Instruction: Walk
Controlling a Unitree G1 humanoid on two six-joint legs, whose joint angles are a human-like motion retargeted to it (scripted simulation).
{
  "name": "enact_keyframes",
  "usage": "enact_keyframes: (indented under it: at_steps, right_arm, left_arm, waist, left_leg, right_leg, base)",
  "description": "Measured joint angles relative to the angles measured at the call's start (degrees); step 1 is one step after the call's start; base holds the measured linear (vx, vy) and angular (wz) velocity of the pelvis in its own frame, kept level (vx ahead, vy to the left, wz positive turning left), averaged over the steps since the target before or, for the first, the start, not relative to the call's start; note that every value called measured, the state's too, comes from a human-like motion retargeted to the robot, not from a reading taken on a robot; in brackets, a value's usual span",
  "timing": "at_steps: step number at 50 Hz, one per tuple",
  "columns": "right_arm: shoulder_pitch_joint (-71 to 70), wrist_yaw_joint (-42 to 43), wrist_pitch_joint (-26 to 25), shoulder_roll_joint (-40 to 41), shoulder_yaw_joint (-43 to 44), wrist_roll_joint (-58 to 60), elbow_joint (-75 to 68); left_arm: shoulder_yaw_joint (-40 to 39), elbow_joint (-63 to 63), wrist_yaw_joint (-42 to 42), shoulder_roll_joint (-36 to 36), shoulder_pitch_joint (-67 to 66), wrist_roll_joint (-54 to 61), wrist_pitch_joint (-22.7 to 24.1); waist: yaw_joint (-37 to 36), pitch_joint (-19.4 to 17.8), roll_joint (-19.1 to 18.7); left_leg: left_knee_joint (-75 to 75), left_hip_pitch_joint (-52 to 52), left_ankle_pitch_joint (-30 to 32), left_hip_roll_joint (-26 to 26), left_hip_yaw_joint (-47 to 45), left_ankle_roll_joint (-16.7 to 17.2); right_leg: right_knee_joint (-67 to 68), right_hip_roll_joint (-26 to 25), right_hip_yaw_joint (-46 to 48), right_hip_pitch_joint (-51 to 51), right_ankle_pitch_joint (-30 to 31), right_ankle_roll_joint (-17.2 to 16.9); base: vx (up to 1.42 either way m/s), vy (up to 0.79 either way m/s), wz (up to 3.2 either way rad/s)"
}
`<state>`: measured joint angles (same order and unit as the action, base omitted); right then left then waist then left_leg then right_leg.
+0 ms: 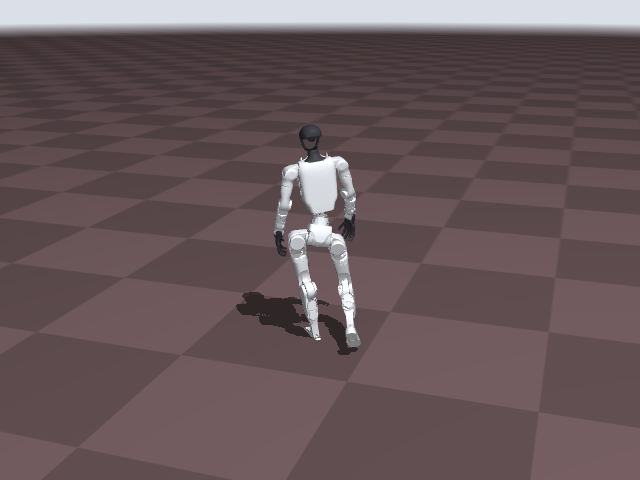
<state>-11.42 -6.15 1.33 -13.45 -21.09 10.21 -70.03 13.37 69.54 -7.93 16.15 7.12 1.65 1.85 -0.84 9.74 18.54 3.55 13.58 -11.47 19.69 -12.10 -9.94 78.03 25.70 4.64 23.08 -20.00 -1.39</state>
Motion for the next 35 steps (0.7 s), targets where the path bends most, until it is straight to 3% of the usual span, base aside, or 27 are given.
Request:
enact_keyframes:
  at_steps: [5,12,18,23,28,35]
  right_arm:
    - [-0.6,1.2,0.7,-0.5,1.3,-1.3,0.8]
    - [-0.8,1.2,0.8,0.2,2.1,-2.0,2.2]
    - [0.8,0.1,0.0,1.3,2.7,-2.8,2.1]
    - [2.4,-0.6,-0.3,2.1,3.0,-2.5,1.4]
    - [3.6,-1.7,-0.4,2.0,3.4,-1.5,0.6]
    - [5.0,-2.3,0.2,0.6,3.5,-0.3,0.5]
  left_arm:
    - [1.2,-1.3,1.6,0.9,1.8,-0.8,0.2]
    - [1.1,-2.3,2.0,1.3,3.3,-1.7,-0.5]
    - [1.8,-2.6,0.0,0.5,2.0,-3.3,-0.1]
    - [2.7,-1.9,-1.5,-0.1,-0.2,-5.5,0.1]
    - [2.9,-0.3,-3.4,-0.6,-2.2,-7.7,0.2]
    - [1.5,1.4,-5.2,-0.6,-5.8,-7.5,0.5]
  waist:
    - [2.6,-1.8,-0.2]
    - [4.2,-5.2,-4.4]
    - [3.5,-5.6,-9.3]
    - [2.7,-4.1,-10.0]
    - [1.4,-2.0,-11.2]
    - [-0.1,-0.3,-13.2]
  left_leg:
    - [0.4,-6.5,-3.6,1.8,1.7,-0.7]
    - [-0.4,-14.5,-9.6,-1.1,3.4,0.3]
    - [-1.1,-17.5,-13.3,-5.3,3.6,1.1]
    - [-0.9,-18.5,-14.4,-5.5,3.7,1.3]
    - [-2.8,-19.4,-15.8,-7.0,4.1,1.5]
    - [-16.7,-18.7,-16.9,-11.5,4.7,4.7]
  right_leg:
    - [7.6,3.9,0.0,7.4,-5.3,3.8]
    - [-6.2,-0.5,5.5,14.1,-12.6,4.8]
    - [-33.2,-9.2,10.6,15.3,-8.1,0.6]
    - [-46.7,-11.7,10.9,18.0,-5.5,-2.3]
    - [-53.2,-13.4,11.5,16.7,-1.8,-2.0]
    - [-50.3,-15.6,11.7,11.8,-0.4,0.6]
  base:
    - [0.35,0.10,0.02]
    - [0.34,0.05,-0.09]
    - [0.35,0.00,-0.16]
    - [0.35,-0.03,-0.11]
    - [0.41,-0.07,-0.03]
    - [0.49,-0.14,0.00]
